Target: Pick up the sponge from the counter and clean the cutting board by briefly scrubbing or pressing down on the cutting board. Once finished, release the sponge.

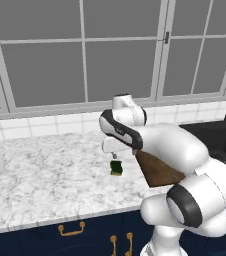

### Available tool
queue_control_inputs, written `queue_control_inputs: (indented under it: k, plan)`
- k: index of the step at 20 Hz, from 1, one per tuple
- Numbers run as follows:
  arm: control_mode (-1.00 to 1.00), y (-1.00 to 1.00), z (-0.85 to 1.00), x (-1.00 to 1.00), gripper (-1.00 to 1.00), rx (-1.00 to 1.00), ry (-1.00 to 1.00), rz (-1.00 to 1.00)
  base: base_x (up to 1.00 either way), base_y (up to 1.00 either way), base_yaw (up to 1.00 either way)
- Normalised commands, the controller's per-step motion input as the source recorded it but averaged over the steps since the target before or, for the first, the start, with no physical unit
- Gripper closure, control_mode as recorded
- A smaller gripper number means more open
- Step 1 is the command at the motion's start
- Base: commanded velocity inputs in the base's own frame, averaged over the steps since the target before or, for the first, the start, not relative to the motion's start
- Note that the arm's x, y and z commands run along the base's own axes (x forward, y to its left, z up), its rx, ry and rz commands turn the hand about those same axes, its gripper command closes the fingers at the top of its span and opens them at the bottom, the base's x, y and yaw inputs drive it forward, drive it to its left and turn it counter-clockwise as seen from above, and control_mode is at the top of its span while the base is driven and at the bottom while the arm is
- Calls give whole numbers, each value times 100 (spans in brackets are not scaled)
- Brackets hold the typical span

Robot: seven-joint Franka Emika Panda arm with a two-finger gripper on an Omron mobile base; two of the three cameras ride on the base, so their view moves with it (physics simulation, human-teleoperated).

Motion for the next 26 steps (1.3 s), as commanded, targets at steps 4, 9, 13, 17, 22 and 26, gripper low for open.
queue_control_inputs:
  k: [4,9,13,17,22,26]
  plan:
    - [-100,5,-27,40,-100,-2,15,0,0,0,0]
    - [-100,0,-34,32,-100,0,5,0,0,0,0]
    - [-100,0,-56,21,-100,0,0,0,0,0,0]
    - [-100,4,-48,12,-100,0,0,0,0,0,0]
    - [-100,11,-17,19,-100,0,8,0,0,0,0]
    - [-100,6,-27,22,-100,0,6,0,0,0,0]
